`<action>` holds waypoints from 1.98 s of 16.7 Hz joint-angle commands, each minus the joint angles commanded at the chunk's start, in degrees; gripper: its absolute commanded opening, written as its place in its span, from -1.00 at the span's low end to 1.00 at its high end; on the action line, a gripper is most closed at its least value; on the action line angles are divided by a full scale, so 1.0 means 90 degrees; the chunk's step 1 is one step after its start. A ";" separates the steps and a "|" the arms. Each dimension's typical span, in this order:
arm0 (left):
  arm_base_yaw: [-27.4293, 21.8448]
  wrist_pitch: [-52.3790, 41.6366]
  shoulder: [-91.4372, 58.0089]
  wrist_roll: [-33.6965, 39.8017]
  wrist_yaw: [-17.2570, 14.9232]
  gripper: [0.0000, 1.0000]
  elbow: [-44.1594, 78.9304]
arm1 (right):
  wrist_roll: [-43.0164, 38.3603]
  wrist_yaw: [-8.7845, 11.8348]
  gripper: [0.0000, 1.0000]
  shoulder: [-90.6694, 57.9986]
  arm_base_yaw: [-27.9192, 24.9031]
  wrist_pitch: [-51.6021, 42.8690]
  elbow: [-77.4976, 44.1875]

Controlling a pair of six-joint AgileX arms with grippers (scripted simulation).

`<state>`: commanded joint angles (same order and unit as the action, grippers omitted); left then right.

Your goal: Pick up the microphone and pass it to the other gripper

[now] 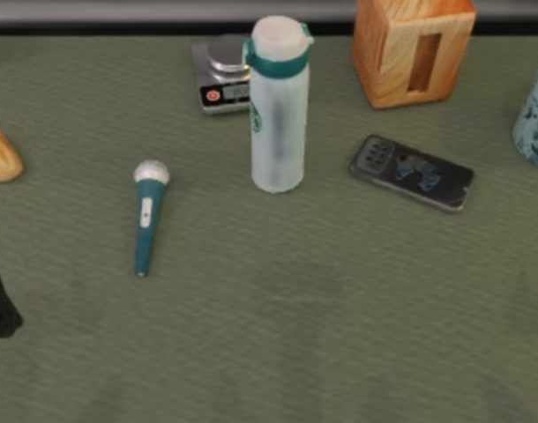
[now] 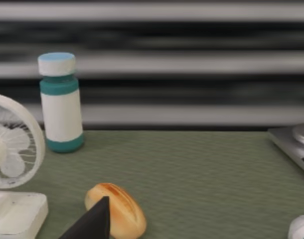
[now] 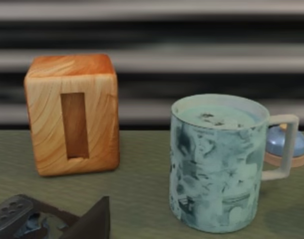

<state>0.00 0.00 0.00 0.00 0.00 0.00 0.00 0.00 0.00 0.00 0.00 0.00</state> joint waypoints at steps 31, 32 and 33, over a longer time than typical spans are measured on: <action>-0.2183 -0.6063 -1.2170 0.1983 0.0175 1.00 0.8820 | 0.0000 0.0000 1.00 0.0000 0.0000 0.0000 0.0000; -0.2183 -0.6063 -1.2170 0.1983 0.0175 1.00 0.8820 | 0.0000 0.0000 1.00 0.0000 0.0000 0.0000 0.0000; -0.2183 -0.6063 -1.2170 0.1983 0.0175 1.00 0.8820 | 0.0000 0.0000 1.00 0.0000 0.0000 0.0000 0.0000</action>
<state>-19.65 -54.56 -109.53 17.85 1.57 79.38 0.00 0.00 0.00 0.00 0.00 0.00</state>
